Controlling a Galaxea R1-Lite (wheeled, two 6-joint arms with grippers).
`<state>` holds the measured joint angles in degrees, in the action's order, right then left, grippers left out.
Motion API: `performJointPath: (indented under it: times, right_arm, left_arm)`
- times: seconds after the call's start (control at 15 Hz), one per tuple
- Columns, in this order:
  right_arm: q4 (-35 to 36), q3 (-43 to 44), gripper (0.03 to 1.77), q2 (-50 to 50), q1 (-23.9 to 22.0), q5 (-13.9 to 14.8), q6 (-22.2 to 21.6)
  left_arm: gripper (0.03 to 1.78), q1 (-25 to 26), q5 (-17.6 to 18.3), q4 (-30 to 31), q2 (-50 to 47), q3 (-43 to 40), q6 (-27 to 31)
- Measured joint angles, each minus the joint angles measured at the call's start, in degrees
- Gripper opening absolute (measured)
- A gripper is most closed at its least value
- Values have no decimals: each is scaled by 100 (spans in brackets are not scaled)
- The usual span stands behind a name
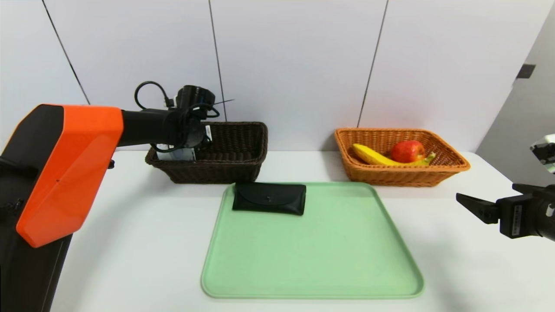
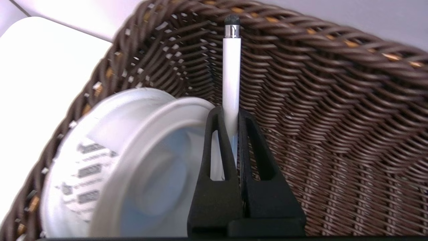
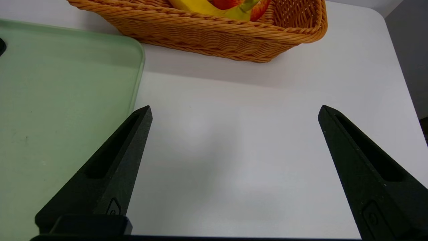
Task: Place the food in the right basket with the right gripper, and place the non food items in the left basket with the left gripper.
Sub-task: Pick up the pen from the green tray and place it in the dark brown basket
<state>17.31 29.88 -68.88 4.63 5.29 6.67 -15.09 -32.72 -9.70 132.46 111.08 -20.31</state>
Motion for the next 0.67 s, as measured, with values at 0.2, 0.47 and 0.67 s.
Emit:
performJointPath:
  times: [0.2, 0.47, 0.67]
  right_arm:
    - [-4, -12, 171, 11, 0, 2, -4]
    - [-1, -26, 171, 17, -1, 2, -9]
    - [-4, -26, 171, 22, -9, 2, -69]
  left_arm:
    - [7, -32, 22, 6, -35, 2, -5]
    - [7, -144, 43, -7, -105, -69, -9]
    - [32, -218, 69, -5, -184, -194, -5]
